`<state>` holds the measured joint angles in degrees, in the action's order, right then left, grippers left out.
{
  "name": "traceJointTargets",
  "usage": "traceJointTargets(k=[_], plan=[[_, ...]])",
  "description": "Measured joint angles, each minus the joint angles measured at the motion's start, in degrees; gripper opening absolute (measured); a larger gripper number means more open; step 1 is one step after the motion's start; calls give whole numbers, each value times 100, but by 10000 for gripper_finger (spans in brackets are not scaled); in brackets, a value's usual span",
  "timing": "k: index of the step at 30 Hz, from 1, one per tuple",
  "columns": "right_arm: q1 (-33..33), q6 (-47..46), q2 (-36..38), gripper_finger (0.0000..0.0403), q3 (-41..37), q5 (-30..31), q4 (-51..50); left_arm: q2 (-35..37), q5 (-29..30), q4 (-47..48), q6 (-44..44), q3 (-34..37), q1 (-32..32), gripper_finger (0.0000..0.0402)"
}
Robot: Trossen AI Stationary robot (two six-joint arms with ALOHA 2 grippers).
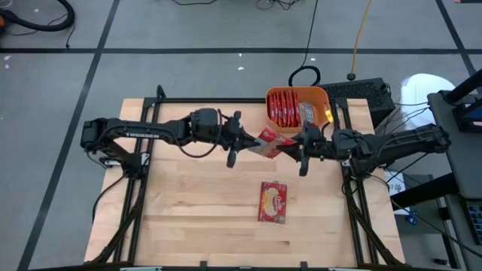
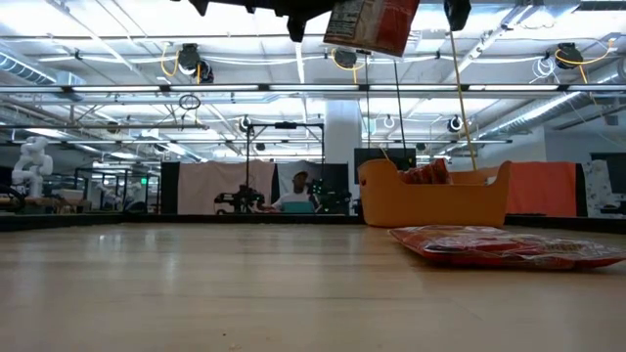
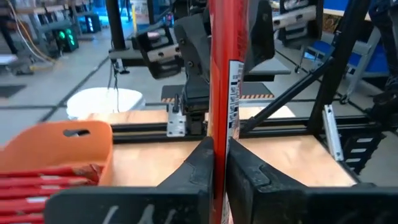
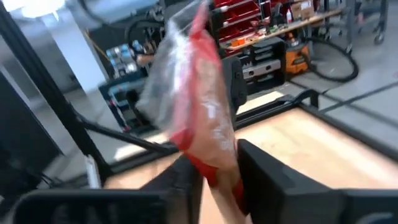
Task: Sort popcorn bags into baskets
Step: Put the red popcorn bag into the orange bin
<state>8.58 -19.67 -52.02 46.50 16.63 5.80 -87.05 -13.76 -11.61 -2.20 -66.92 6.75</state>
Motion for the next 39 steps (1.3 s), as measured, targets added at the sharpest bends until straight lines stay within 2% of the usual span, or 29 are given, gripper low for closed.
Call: traceJointTargets(k=[3,8,13,17,23,29,32,37,39], plan=[[0,-657,124,124,0,-38,-7,0,26,-61,-226,0,22,33],[0,-2139,406,194,3,-31,-177,39,21,-216,-447,0,133,19],[0,-3649,734,241,4,-217,-473,172,42,-283,-982,2,237,16],[2,-4765,890,257,4,-346,-516,302,51,-461,-1526,2,320,30],[2,-6411,851,261,4,-323,-478,643,54,-530,-2468,-4,368,35],[4,-7602,617,261,-5,125,-339,935,94,-503,-3788,-2,168,36],[4,-8028,413,261,-192,117,280,976,136,-517,-3988,-2,5,36],[4,-8430,-140,261,-659,130,2646,1013,187,-528,-4195,-2,-297,37],[4,-8692,-397,261,-752,133,3278,1019,177,-511,-4240,-2,-386,37]])
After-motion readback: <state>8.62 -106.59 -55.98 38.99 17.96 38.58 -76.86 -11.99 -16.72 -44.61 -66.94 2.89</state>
